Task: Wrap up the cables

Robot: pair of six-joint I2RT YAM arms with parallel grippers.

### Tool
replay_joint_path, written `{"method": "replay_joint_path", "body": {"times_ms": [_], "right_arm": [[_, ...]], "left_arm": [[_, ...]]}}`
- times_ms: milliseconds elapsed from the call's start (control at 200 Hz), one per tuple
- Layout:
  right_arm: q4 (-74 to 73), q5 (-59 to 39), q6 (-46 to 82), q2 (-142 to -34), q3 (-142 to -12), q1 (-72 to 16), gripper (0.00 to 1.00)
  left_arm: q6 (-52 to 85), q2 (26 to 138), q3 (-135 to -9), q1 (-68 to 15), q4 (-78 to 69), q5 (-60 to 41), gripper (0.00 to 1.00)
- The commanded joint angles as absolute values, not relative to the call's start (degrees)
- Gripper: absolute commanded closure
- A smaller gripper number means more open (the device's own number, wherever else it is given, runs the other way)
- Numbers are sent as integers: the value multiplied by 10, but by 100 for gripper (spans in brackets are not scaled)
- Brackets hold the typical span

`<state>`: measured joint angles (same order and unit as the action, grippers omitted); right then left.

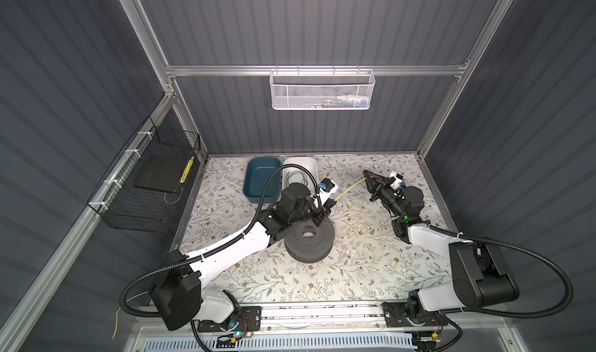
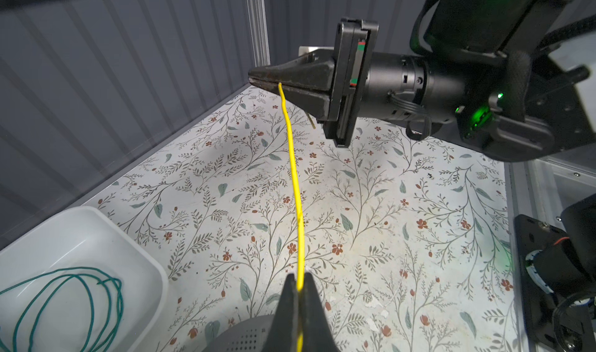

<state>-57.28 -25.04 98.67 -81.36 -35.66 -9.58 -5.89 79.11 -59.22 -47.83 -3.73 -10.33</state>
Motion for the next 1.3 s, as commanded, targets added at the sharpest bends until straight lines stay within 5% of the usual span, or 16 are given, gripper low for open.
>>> {"method": "replay_joint_path", "body": {"times_ms": [0, 80, 160, 380, 590, 875, 1125, 1296], "right_arm": [[-437, -302, 828, -772, -404, -87, 100], [-356, -309, 750, -746, -424, -87, 100], [-304, -307, 700, -725, -435, -88, 100], [-254, -287, 637, -687, -434, -109, 100], [-208, -284, 579, -646, -432, -115, 100], [-189, -286, 562, -615, -421, -117, 100], [-196, -286, 564, -614, -415, -123, 100], [-189, -295, 558, -612, -420, -131, 100]], "left_arm": [[-71, 771, -600, -474, 34, -97, 58], [-77, 770, -628, -474, 72, -99, 38], [-87, 775, -666, -474, 106, -97, 29], [-57, 860, -779, -475, 91, -161, 27], [-19, 966, -874, -475, 67, -244, 42], [25, 1000, -849, -480, 13, -279, 55], [33, 1015, -850, -486, 7, -291, 85], [33, 1016, -838, -488, -1, -292, 87]]}}
